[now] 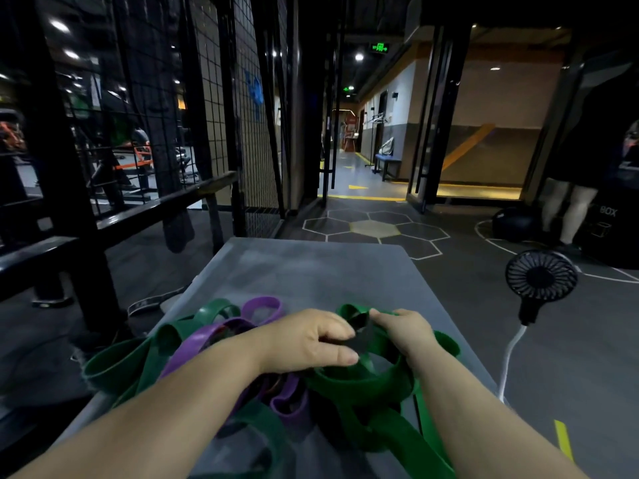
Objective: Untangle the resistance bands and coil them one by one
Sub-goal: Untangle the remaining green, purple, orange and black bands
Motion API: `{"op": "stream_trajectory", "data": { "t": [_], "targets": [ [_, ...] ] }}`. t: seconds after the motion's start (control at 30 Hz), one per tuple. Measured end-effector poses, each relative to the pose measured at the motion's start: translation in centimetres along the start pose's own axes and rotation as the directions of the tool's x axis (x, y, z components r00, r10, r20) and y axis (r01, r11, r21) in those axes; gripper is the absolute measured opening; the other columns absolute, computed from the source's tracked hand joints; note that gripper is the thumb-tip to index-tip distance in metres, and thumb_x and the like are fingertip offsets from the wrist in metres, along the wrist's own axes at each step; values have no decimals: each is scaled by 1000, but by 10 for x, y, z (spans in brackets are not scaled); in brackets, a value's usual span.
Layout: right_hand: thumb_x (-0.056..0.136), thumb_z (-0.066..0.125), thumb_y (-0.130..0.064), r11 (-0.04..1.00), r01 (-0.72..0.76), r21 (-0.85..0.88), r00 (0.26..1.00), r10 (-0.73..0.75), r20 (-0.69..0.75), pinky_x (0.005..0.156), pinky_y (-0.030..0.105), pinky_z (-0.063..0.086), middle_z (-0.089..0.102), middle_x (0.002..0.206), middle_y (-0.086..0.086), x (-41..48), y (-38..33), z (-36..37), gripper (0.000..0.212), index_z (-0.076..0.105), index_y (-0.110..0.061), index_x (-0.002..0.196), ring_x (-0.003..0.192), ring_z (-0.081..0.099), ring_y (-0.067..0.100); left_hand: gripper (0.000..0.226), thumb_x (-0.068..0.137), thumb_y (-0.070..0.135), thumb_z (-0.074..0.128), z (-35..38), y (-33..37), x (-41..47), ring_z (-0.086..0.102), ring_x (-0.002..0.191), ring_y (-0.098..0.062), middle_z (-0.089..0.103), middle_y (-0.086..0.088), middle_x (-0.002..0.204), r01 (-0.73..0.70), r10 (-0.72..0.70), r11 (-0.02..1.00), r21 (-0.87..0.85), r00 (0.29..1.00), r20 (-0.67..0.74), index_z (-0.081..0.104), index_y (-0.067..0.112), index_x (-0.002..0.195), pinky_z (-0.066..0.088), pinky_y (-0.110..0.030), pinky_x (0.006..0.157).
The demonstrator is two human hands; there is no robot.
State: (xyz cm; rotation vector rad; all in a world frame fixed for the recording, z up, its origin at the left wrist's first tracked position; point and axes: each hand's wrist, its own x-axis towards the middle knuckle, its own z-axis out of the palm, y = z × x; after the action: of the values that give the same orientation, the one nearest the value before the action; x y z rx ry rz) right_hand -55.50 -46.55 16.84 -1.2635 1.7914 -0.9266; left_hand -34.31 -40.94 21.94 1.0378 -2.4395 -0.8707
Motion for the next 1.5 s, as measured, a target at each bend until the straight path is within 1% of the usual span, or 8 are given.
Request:
{"op": "stream_trajectory", "data": {
  "t": [0.1, 0.2, 0.37, 0.53, 0.63, 0.93, 1.23, 1.5],
  "targets": [
    [88, 62, -34, 998, -67, 2, 996, 67, -67, 88, 39, 51, 66, 93, 14, -2, 14, -7, 34, 65, -3, 102, 95, 63, 33, 23, 84, 30, 67, -14, 3, -2, 62, 91, -15, 66, -5, 96, -1, -19, 993, -115, 985, -171, 69, 7, 85, 46, -25, 84],
    [88, 67, -43, 965, -72, 254, 992, 97, -87, 91, 43, 49, 60, 97, 11, -14, 13, -10, 45, 56, -3, 106, 96, 58, 32, 38, 91, 47, 58, -34, -34, 10, 55, 71, -19, 58, -5, 76, 449, -384, 892, 51, 812, -441, 57, 12, 74, 38, -30, 63],
    [75, 73, -58, 880, 31, 473, 999, -12, -43, 100, 51, 46, 63, 126, 3, -51, -18, -16, 60, 64, -21, 122, 115, 59, 30, 65, 96, 35, 52, -32, -68, 14, 33, 134, -35, 26, -14, 152, 809, -641, 565, 161, 553, -532, 24, 8, 147, 34, -42, 106],
    [63, 77, -64, 741, 112, 662, 993, -60, -101, 91, 58, 52, 73, 107, 4, -105, -28, -22, 54, 71, -25, 99, 102, 68, 33, 52, 96, 43, 50, 14, -7, 13, 35, 134, -16, 40, 1, 141, 199, -218, 975, -94, 818, -532, 37, 21, 141, 29, -27, 104],
    [88, 68, -43, 643, 122, 756, 992, -60, -109, 77, 50, 58, 75, 93, 10, -135, -19, -26, 25, 70, -20, 95, 84, 73, 31, 83, 67, 72, 63, 61, 19, -15, 54, 115, -9, 56, -3, 132, -19, -80, 822, -568, 985, -150, 37, 29, 134, 39, -23, 96],
    [86, 67, -46, 549, -18, 836, 998, -45, 52, 64, 37, 59, 76, 87, 4, -181, 33, -4, 39, 68, -14, 109, 77, 74, 21, 61, 66, 81, 59, 126, 7, -110, 49, 118, 15, 54, 39, 122, 56, -74, 987, -153, 990, -116, 58, 52, 119, 40, -13, 99],
    [46, 90, -24, 556, -183, 810, 812, -379, 444, 44, 26, 51, 58, 56, 3, -223, 20, -12, 46, 77, -6, 86, 46, 58, 15, 51, 101, 28, 46, 101, 23, -156, 33, 130, -4, 31, 15, 142, 124, -538, 725, -677, 716, -445, 31, 19, 149, 25, -27, 112],
    [103, 35, -17, 309, -240, 920, 683, -620, 386, 99, 45, 40, 55, 105, 17, -223, 39, -16, 26, 56, -2, 101, 104, 55, 33, 37, 96, 28, 54, 115, 9, -174, 63, 72, -5, 68, 5, 100, 394, -394, 917, -67, 860, -325, 27, 32, 120, 52, -28, 64]
  ]
}}
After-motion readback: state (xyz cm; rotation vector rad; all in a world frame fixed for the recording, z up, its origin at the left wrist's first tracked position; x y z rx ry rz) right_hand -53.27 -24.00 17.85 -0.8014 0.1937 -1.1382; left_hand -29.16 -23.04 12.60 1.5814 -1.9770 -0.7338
